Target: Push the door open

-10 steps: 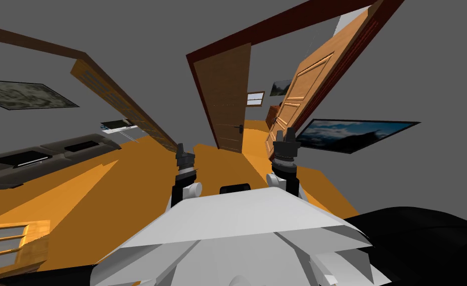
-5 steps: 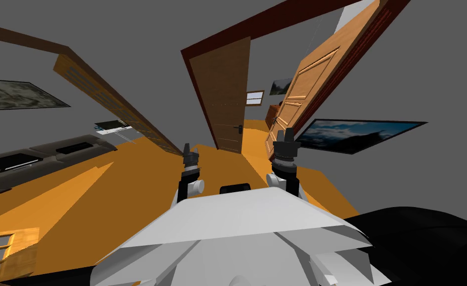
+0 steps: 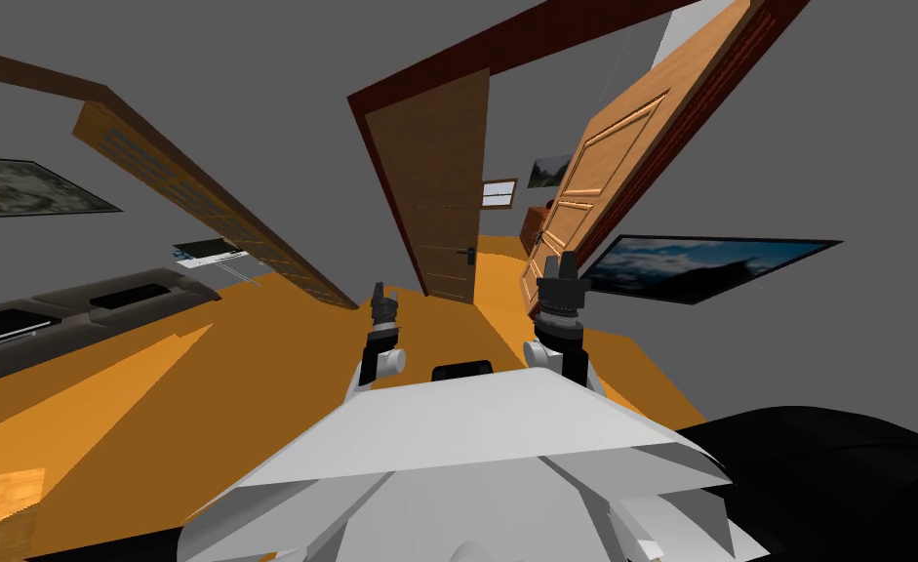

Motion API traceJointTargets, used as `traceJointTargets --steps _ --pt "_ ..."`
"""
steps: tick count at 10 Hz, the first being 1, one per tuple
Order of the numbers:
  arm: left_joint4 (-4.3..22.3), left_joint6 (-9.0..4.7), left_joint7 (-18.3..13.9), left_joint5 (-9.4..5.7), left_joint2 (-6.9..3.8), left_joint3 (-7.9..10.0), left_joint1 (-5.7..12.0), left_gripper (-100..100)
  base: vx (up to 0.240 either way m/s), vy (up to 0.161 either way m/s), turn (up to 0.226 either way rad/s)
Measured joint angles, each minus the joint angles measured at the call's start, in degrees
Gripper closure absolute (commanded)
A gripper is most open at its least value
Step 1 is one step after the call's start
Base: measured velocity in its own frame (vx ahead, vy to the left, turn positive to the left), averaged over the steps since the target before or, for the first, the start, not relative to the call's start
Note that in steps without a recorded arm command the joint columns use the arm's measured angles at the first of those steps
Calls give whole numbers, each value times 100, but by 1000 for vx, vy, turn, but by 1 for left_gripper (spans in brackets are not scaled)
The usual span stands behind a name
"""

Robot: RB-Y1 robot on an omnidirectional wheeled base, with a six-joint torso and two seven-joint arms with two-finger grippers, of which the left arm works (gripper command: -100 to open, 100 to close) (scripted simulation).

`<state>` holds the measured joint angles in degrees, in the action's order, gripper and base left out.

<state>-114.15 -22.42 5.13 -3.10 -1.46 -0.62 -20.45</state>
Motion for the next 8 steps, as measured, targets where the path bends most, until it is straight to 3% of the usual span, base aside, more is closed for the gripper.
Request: traceJointTargets --steps 5,8 --pt "749 26 -85 44 -102 -54 538 -100 91 -25 -28" --pt "1180 -43 -123 63 -138 -76 785 -100 76 -17 -33"
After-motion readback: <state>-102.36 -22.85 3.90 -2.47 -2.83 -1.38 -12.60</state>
